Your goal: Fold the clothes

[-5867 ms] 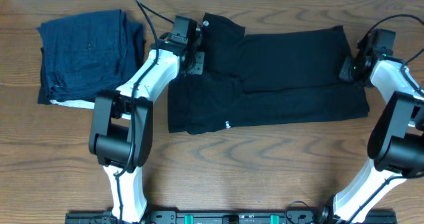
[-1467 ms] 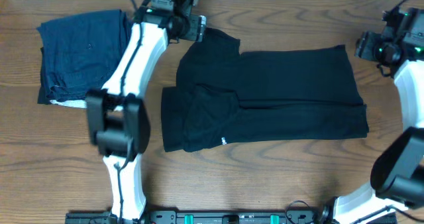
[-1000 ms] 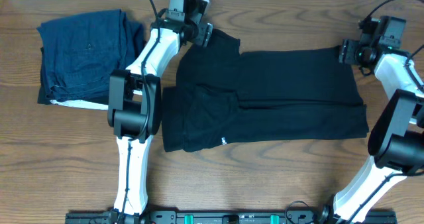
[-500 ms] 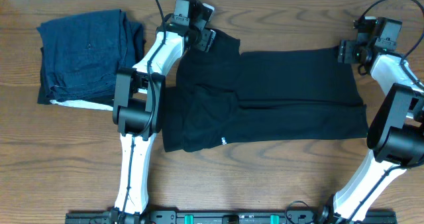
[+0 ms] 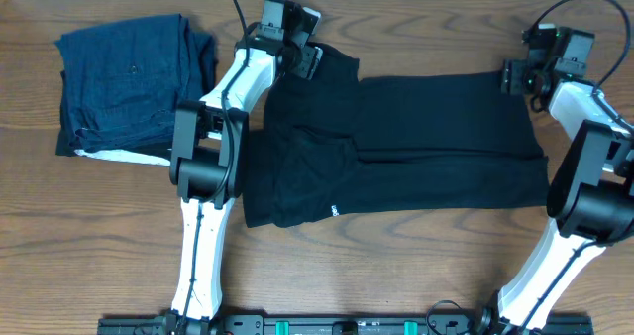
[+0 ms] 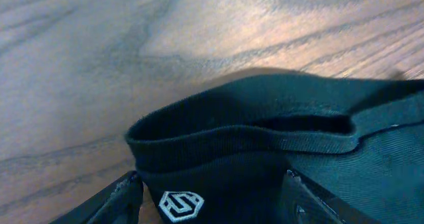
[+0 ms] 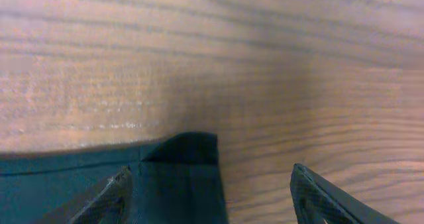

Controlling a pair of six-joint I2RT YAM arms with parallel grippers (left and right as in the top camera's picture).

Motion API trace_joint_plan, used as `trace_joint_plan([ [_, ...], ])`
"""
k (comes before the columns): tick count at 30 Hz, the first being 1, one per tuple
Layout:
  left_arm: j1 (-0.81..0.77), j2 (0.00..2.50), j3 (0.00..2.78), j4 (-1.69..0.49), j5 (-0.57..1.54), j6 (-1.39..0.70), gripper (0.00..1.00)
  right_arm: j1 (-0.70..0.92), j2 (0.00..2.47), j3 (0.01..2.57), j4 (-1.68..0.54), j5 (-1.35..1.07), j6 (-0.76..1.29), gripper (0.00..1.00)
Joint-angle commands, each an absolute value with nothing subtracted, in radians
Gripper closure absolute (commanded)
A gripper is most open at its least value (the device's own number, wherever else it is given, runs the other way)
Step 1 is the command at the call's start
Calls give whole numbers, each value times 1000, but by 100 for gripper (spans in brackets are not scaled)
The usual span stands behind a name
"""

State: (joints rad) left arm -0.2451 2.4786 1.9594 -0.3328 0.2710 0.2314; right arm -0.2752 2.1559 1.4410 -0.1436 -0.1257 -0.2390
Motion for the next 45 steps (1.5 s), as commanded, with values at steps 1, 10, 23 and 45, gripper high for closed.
trace_joint_plan([
  [1, -244, 2511, 1984, -335, 277, 205, 32, -267, 2210, 1453, -138, -139, -252, 26],
  [10, -244, 2513, 1984, -340, 277, 204, 34, -267, 2256, 1453, -72, -136, -262, 24],
  [23, -244, 2513, 1984, -346, 277, 204, 34, -263, 2262, 1453, -126, -147, -263, 36],
  [45, -244, 2513, 1984, -350, 277, 163, 38, -261, 2324, 1453, -126, -247, -262, 64],
])
